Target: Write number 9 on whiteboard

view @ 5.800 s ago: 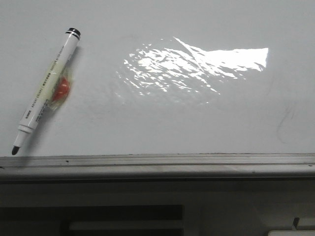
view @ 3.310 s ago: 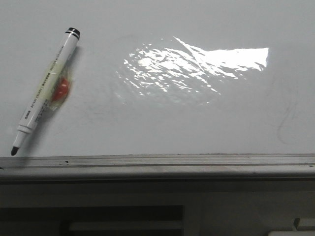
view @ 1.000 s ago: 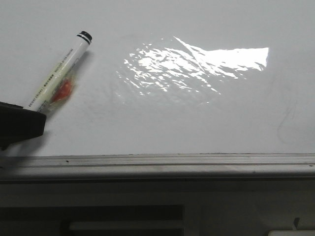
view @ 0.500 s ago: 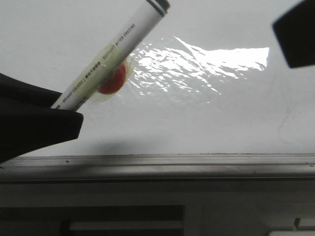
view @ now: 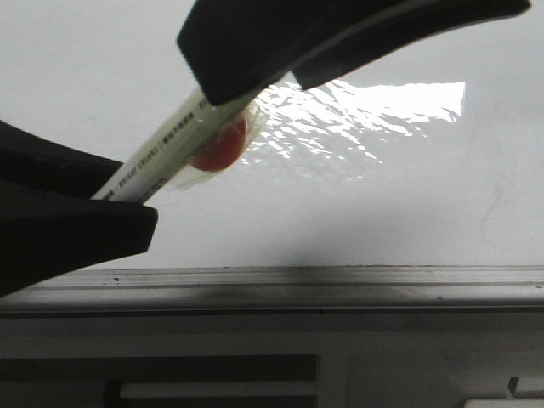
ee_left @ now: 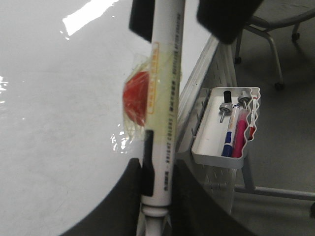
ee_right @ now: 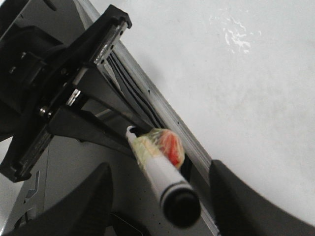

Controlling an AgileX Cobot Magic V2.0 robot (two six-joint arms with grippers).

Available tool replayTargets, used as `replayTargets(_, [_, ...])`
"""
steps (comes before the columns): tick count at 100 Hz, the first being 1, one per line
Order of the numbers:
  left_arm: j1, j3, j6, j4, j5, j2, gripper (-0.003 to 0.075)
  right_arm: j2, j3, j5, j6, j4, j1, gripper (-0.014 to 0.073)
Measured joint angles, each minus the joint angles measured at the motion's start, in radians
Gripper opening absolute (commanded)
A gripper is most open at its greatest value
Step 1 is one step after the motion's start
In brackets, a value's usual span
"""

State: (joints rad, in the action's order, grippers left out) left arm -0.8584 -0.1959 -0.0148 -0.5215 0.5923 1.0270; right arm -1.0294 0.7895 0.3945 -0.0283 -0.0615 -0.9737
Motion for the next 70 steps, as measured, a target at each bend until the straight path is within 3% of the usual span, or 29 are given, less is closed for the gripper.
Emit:
replayTargets(10, [0.0,0.0,0.0,-0.006,0.0,0.0,-0.002,-0.035,0.017,0.004,0.0,-0.018,0.0,0.0304])
replayTargets(36, [0.0,0.0,0.007,-0.01,-0.002,0.0,-0.0011,-0.053,0.027,0.017,0.0,-0.042,-0.003,-0.0069])
replayTargets(43, [0.0,0.0,0.015,-0.014,-0.005,0.0,0.0052,-0.053,0.027,0.02,0.0,-0.057,-0.009,-0.0069])
replayTargets(60, [0.0,0.0,0.009,0.014,0.006,0.0,0.0326,-0.053,0.027,0.023,0.0,-0.048,-0.009,-0.0069])
replayTargets(70, [0.0,0.0,0.007,0.081,0.01,-0.003,0.0369,-0.053,0.027,0.023,0.0,-0.04,-0.007,-0.0069])
